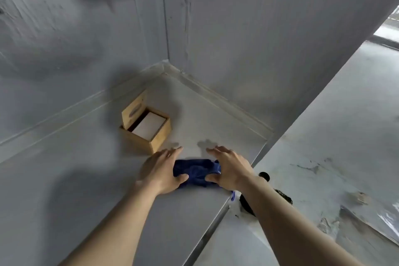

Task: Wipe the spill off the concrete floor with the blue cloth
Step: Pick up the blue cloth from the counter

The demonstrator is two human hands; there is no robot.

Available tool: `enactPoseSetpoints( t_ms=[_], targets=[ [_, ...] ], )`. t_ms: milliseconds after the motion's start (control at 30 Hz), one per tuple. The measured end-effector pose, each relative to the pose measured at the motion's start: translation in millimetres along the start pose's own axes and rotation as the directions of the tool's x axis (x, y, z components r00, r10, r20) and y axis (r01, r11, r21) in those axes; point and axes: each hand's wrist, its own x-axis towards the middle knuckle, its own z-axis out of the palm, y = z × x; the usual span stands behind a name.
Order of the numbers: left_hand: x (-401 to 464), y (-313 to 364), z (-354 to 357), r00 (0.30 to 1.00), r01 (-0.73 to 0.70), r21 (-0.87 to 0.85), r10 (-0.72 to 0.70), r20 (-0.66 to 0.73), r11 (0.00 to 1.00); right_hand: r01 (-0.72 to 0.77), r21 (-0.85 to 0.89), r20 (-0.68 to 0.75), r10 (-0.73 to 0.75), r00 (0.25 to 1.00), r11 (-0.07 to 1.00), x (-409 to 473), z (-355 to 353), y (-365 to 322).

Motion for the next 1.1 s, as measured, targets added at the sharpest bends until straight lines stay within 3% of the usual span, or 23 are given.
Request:
enactPoseSetpoints(
  t_ms=[200, 467, 600, 833, 1100],
  targets=[
    [5, -11, 30, 1.000, -0.006, -0.005, 0.006, 0.015, 1.000, 0.036, -0.055, 0.008, -0.036, 0.999, 0.998, 11, 33, 1],
    [10, -18, 36, 0.995, -0.065, 0.015, 0.066, -0.077, 0.998, 0.135, -0.162, 0.022, -0.134, 0.991, 0.977, 24, 51, -11],
    [10, -20, 32, 0.990, -0.086, 0.070, 0.093, -0.107, 0.994, 0.129, -0.208, -0.037, -0.139, 0.990, 0.970, 26, 48, -17],
    [7, -9, -1, 0.978, -0.133, 0.050, 0.139, -0.155, 0.990, 0.127, -0.139, -0.080, -0.139, 0.987, 0.982, 13, 11, -30],
    [1, 27, -91, 0.933, -0.186, 0.105, 0.209, -0.291, 0.977, 0.137, -0.139, -0.259, -0.170, 0.951, 0.981, -13, -78, -52]
  ],
)
